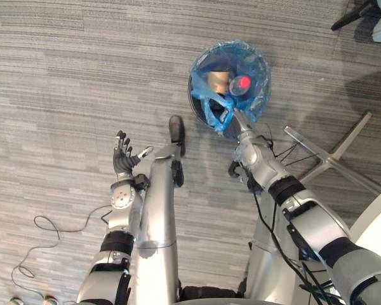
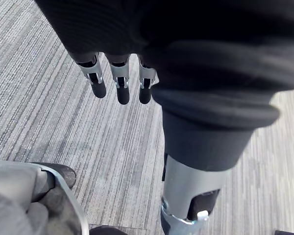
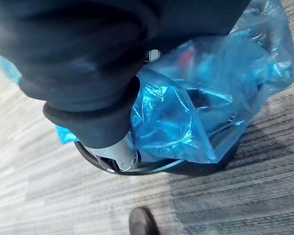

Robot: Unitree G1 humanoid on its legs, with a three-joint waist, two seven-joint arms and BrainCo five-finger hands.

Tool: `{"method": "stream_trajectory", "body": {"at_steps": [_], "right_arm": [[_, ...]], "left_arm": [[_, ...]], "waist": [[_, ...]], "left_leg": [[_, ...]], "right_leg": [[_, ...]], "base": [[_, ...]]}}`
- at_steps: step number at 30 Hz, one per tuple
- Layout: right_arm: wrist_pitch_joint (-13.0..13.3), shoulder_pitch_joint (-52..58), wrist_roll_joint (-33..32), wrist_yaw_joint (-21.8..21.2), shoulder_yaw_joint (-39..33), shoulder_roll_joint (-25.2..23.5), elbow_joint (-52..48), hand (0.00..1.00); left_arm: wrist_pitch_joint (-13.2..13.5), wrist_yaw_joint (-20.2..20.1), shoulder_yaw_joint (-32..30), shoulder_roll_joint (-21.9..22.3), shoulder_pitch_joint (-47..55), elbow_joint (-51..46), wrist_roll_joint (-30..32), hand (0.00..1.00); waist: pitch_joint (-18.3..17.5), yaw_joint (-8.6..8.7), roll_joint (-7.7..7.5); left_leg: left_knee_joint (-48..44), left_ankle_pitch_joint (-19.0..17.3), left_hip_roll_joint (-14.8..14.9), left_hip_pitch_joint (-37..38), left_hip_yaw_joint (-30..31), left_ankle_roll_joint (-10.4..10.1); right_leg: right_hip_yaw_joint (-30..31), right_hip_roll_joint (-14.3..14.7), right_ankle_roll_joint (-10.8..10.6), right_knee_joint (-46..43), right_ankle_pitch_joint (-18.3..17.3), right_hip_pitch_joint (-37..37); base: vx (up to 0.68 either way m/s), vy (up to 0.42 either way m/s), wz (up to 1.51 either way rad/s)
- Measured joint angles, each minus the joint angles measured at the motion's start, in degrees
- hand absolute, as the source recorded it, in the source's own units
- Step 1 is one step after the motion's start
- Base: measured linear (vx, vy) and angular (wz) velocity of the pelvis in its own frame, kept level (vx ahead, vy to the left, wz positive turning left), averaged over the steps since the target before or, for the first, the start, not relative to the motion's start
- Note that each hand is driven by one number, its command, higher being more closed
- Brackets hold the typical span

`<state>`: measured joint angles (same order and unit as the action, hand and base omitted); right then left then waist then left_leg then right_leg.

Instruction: Gather rubbish on tea table into small bin, then transfer packed bag to large trash can.

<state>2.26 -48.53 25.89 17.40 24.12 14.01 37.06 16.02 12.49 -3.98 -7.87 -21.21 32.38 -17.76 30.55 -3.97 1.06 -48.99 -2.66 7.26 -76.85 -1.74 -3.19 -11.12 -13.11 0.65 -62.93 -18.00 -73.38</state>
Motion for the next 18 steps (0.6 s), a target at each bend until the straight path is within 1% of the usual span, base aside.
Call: {"method": "stream_trajectory", "body": {"at_steps": [2, 4, 6, 7, 8, 9, 11, 12, 13, 14, 15, 16, 17, 18], "right_arm": [[0.3, 2.3, -2.3, 0.1, -1.3, -0.3, -4.0, 1.0], [0.5, 4.6, -4.5, 0.1, -1.8, -0.8, -6.9, 1.0], [1.5, 10.0, -7.9, 0.1, -4.1, -1.9, -12.7, 1.0], [1.6, 11.3, -8.8, 0.1, -4.2, -2.2, -14.0, 1.0], [1.7, 14.3, -10.6, -0.2, -4.1, -2.8, -16.5, 1.0], [2.0, 15.9, -12.0, -0.3, -4.0, -3.2, -17.4, 1.0], [3.5, 22.6, -16.6, -1.6, -3.6, -5.9, -22.2, 1.0], [4.1, 24.4, -17.3, -2.0, -3.5, -6.4, -23.5, 1.0], [5.3, 27.7, -18.9, -3.0, -3.2, -7.6, -25.9, 1.0], [6.1, 30.3, -20.0, -3.9, -2.7, -8.4, -27.6, 1.0], [6.5, 31.5, -20.8, -4.2, -2.7, -8.7, -28.3, 1.0], [7.5, 32.7, -21.4, -5.1, -2.6, -9.1, -28.6, 1.0], [7.8, 33.7, -21.9, -5.9, -2.3, -9.1, -28.6, 1.0], [8.1, 35.2, -22.1, -6.9, -1.9, -9.0, -28.6, 1.0]], "left_arm": [[-0.2, 0.0, -0.1, 1.1, 0.3, -0.1, 0.3, 0.0], [-0.6, 0.0, 0.1, 1.4, 1.1, -0.2, 0.8, 0.0], [-1.3, -0.2, 1.4, 2.1, 2.9, -0.1, 1.7, 0.0], [-1.5, -0.2, 2.1, 2.2, 3.6, -0.1, 2.0, 0.0], [-2.1, -0.5, 3.9, 2.2, 5.3, 0.0, 2.6, 0.0], [-2.2, -0.9, 4.5, 2.3, 6.3, 0.0, 2.7, 0.0], [-2.3, -1.4, 5.0, 2.4, 11.1, -0.1, 2.8, 0.0], [-2.4, -1.4, 5.0, 2.4, 12.3, 0.0, 2.8, 0.0], [-2.5, -2.1, 5.0, 2.2, 14.4, 0.4, 3.0, 0.0], [-2.5, -2.5, 5.3, 2.0, 16.2, 0.8, 3.7, 0.0], [-2.5, -2.6, 5.8, 1.8, 17.1, 1.0, 3.9, 0.0], [-2.5, -2.7, 6.4, 1.3, 18.0, 2.1, 4.4, 0.0], [-2.6, -3.4, 7.2, 0.6, 19.0, 3.6, 5.0, 0.0], [-2.8, -3.9, 7.9, 0.1, 20.3, 4.9, 5.3, 0.0]], "waist": [[-0.1, 0.03, -0.23], [-0.8, 0.06, -1.15], [-1.2, 0.23, -1.94], [-1.3, 0.18, -2.19], [-1.3, 0.18, -2.27], [-1.4, 0.18, -2.39], [-2.3, 0.12, -3.48], [-2.5, 0.15, -3.61], [-3.6, 0.25, -4.26], [-4.8, 0.23, -4.58], [-5.3, 0.24, -4.62], [-5.6, 0.29, -4.62], [-6.2, 0.43, -4.59], [-7.9, 0.67, -4.58]], "left_leg": [[0.5, 0.0, 0.0, 2.3, 0.0, 0.0], [1.6, 0.0, 0.0, 5.0, -0.1, 0.0], [4.7, 0.2, 0.0, 10.0, -0.1, -0.3], [5.9, 0.3, 0.0, 11.7, -0.4, -0.4], [8.2, 1.1, 0.0, 15.8, -0.8, -0.4], [9.3, 1.1, 0.0, 17.9, -1.1, -0.4], [13.7, 1.2, 0.4, 26.7, -2.3, -0.6], [14.5, 1.2, 0.6, 28.8, -2.5, -0.6], [16.7, 1.4, 0.7, 32.8, -3.1, -0.9], [18.6, 1.6, 0.7, 36.0, -3.3, -1.0], [19.6, 1.6, 0.7, 37.8, -3.4, -1.1], [21.8, 1.8, 0.6, 41.5, -3.5, -1.2], [24.0, 2.2, 0.7, 45.0, -3.7, -1.0], [25.9, 2.3, 0.7, 47.2, -4.0, -1.0]], "right_leg": [[-0.1, 0.0, 0.0, 0.6, 0.0, 2.4], [-0.4, 0.0, 0.0, 1.6, 0.0, 5.1], [-1.7, 0.1, -0.1, 4.7, 0.1, 10.5], [-1.8, 0.1, -0.1, 5.7, 0.3, 12.2], [-2.3, 0.1, -0.4, 7.8, 0.6, 16.3], [-2.4, 0.1, -0.5, 8.9, 0.6, 18.4], [-2.7, 1.0, -0.8, 14.3, 1.9, 27.0], [-2.9, 1.4, -0.8, 15.8, 2.2, 29.4], [-2.9, 1.9, -1.2, 18.5, 2.8, 33.4], [-2.9, 2.3, -1.7, 21.2, 3.4, 36.8], [-2.9, 2.6, -1.9, 22.7, 3.7, 38.7], [-2.9, 3.3, -2.2, 26.0, 4.7, 42.7], [-2.8, 4.2, -2.7, 29.6, 5.9, 46.6], [-2.8, 4.8, -2.9, 32.9, 6.9, 49.1]], "base": [[-0.04, 0.009, 0.03], [-0.03, 0.003, 0.04], [-0.01, -0.016, 0.15], [0.02, -0.037, 0.19], [0.03, -0.034, 0.12], [0.05, -0.035, 0.05], [0.09, -0.036, -0.12], [0.16, -0.041, -0.17], [0.18, -0.021, -0.12], [0.16, -0.007, -0.09], [0.16, 0.01, -0.08], [0.15, 0.03, -0.12], [0.17, 0.05, -0.17], [0.14, 0.053, -0.15]]}}
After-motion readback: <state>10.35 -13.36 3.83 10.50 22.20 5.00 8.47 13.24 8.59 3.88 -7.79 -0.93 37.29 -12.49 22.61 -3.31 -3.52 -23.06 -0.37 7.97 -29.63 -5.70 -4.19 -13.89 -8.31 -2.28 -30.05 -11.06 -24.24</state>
